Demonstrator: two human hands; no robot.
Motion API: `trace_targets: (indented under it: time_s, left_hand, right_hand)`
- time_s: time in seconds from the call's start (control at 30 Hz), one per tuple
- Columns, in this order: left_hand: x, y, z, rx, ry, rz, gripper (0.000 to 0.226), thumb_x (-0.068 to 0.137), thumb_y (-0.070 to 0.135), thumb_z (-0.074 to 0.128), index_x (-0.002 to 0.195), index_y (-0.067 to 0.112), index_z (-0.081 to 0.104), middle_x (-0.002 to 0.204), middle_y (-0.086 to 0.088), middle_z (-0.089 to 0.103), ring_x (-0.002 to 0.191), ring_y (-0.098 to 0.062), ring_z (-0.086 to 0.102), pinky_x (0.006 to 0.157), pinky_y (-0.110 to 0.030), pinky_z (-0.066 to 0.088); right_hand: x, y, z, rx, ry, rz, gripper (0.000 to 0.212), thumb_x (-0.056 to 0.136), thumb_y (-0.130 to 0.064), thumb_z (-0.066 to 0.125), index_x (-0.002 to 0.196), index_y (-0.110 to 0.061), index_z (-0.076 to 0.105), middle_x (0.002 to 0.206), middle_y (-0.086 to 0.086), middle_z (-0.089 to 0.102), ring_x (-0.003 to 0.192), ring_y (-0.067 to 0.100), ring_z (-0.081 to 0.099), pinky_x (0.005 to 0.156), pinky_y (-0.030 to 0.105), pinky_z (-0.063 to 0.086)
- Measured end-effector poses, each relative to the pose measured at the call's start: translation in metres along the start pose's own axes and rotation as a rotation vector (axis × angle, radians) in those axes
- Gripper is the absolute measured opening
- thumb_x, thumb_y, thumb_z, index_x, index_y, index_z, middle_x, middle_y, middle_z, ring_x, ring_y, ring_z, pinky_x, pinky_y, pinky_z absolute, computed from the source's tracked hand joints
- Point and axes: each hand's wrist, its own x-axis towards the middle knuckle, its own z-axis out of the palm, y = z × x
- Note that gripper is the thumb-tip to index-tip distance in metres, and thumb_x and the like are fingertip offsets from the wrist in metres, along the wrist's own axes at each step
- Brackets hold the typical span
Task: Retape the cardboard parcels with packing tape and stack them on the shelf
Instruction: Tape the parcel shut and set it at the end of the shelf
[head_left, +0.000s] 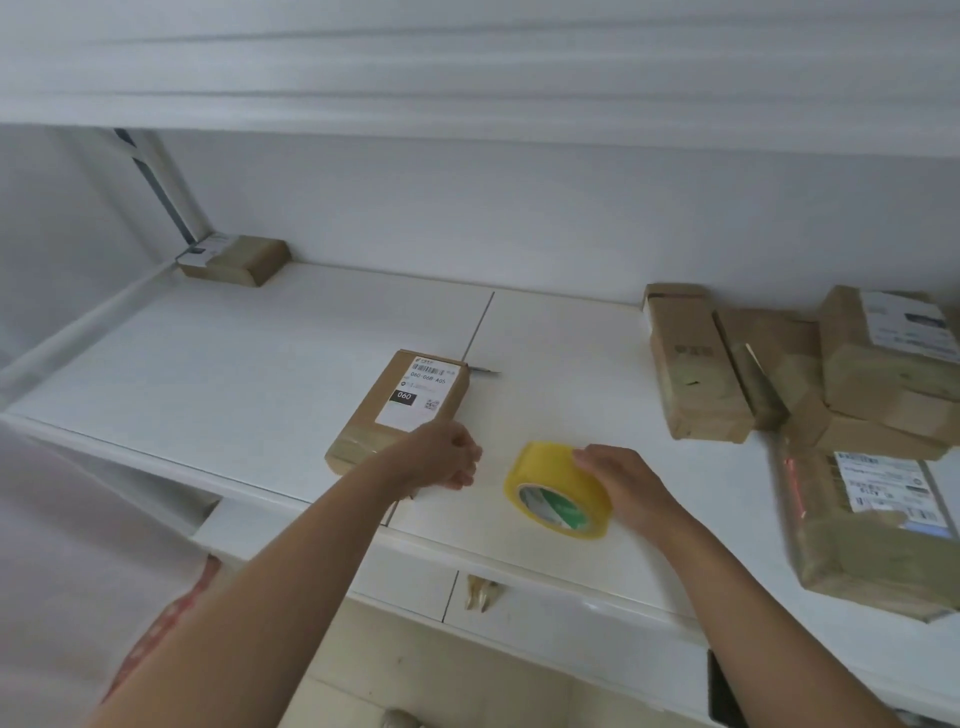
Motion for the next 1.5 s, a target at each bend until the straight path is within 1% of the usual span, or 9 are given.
trace_targets:
  time_s: [0.17, 0.53, 0.7, 0.83, 0.93, 1.07, 1.23, 1.37, 1.5]
  left_hand:
    - [0.001, 0.002, -0.009, 0.192, 0.078, 0.034, 0.025, 0.086, -0.007, 0.043, 0.081, 0.012, 0.059, 0.079, -0.005, 0.064, 0.070, -0.018, 0.063, 0.078, -0.038, 0.056]
    - [0.008, 0.007, -0.017, 0.117, 0.199, 0.044, 0.021, 0.094, -0.010, 0.045, 0.084, 0.003, 0.059, 0.075, -0.003, 0.064, 0.063, -0.014, 0.061, 0.052, -0.015, 0.049]
    - [0.012, 0.010, -0.016, 0.115, 0.217, 0.035, 0.013, 0.095, 0.000, 0.056, 0.085, 0.006, 0.060, 0.076, -0.003, 0.069, 0.063, -0.013, 0.066, 0.059, -0.019, 0.052]
    - [0.016, 0.011, -0.012, 0.232, 0.191, 0.059, 0.019, 0.097, 0.014, 0.060, 0.078, 0.013, 0.059, 0.079, -0.008, 0.074, 0.068, -0.015, 0.066, 0.080, -0.032, 0.054]
    - [0.009, 0.019, -0.020, 0.104, 0.099, 0.084, 0.012, 0.098, 0.013, 0.060, 0.087, 0.008, 0.059, 0.077, -0.006, 0.071, 0.067, -0.016, 0.066, 0.072, -0.031, 0.055]
    - [-0.005, 0.035, -0.031, -0.053, -0.005, 0.163, 0.008, 0.098, 0.010, 0.060, 0.093, 0.004, 0.061, 0.077, -0.007, 0.071, 0.067, -0.013, 0.068, 0.062, -0.020, 0.054]
    - [-0.008, 0.039, -0.037, -0.090, -0.082, 0.211, 0.007, 0.098, 0.008, 0.058, 0.095, 0.005, 0.064, 0.079, -0.007, 0.072, 0.074, -0.015, 0.070, 0.069, -0.024, 0.055]
    - [-0.005, 0.031, -0.044, -0.070, -0.112, 0.194, 0.010, 0.097, 0.003, 0.055, 0.096, 0.004, 0.065, 0.083, -0.007, 0.073, 0.076, -0.015, 0.071, 0.074, -0.026, 0.057]
    - [-0.001, 0.017, -0.047, -0.085, -0.137, 0.167, 0.009, 0.098, 0.008, 0.056, 0.094, 0.010, 0.063, 0.083, -0.004, 0.073, 0.078, -0.014, 0.070, 0.072, -0.023, 0.056]
  right_hand:
    - [0.005, -0.004, -0.014, -0.144, -0.022, -0.035, 0.048, 0.091, -0.053, 0.061, 0.061, -0.021, 0.042, 0.057, -0.008, 0.038, 0.055, 0.009, 0.040, 0.060, 0.031, 0.031]
    - [0.023, -0.047, -0.046, -0.839, -0.129, 0.147, 0.057, 0.087, -0.069, 0.051, 0.064, -0.017, 0.047, 0.072, 0.001, 0.056, 0.063, 0.018, 0.054, 0.058, 0.030, 0.036]
    - [0.024, -0.055, -0.041, -0.982, -0.163, 0.266, 0.054, 0.089, -0.071, 0.046, 0.093, -0.018, 0.053, 0.096, 0.002, 0.059, 0.084, 0.020, 0.058, 0.063, 0.031, 0.042]
    - [0.026, -0.058, -0.035, -1.112, -0.151, 0.273, 0.051, 0.091, -0.069, 0.045, 0.100, -0.019, 0.053, 0.104, 0.002, 0.060, 0.091, 0.023, 0.057, 0.070, 0.033, 0.043]
    - [0.033, -0.073, -0.037, -1.233, -0.217, 0.295, 0.057, 0.091, -0.066, 0.049, 0.120, -0.018, 0.057, 0.121, 0.004, 0.061, 0.107, 0.025, 0.059, 0.079, 0.035, 0.046]
    - [0.066, -0.105, -0.020, -1.182, -0.145, 0.166, 0.048, 0.095, -0.048, 0.049, 0.130, -0.017, 0.053, 0.134, 0.009, 0.056, 0.117, 0.031, 0.056, 0.086, 0.037, 0.046]
    - [0.138, -0.135, 0.044, -1.008, 0.039, -0.043, 0.003, 0.092, -0.014, 0.045, 0.091, -0.014, 0.048, 0.110, 0.012, 0.062, 0.092, 0.032, 0.057, 0.073, 0.034, 0.042]
    - [0.194, -0.121, 0.084, -1.108, 0.004, -0.125, 0.025, 0.087, -0.002, 0.047, 0.106, -0.008, 0.061, 0.112, 0.013, 0.064, 0.107, 0.033, 0.058, 0.081, 0.036, 0.043]
    - [0.228, -0.091, 0.095, -1.222, -0.110, -0.147, 0.038, 0.087, -0.005, 0.047, 0.118, -0.018, 0.064, 0.120, 0.006, 0.064, 0.115, 0.029, 0.056, 0.094, 0.040, 0.038]
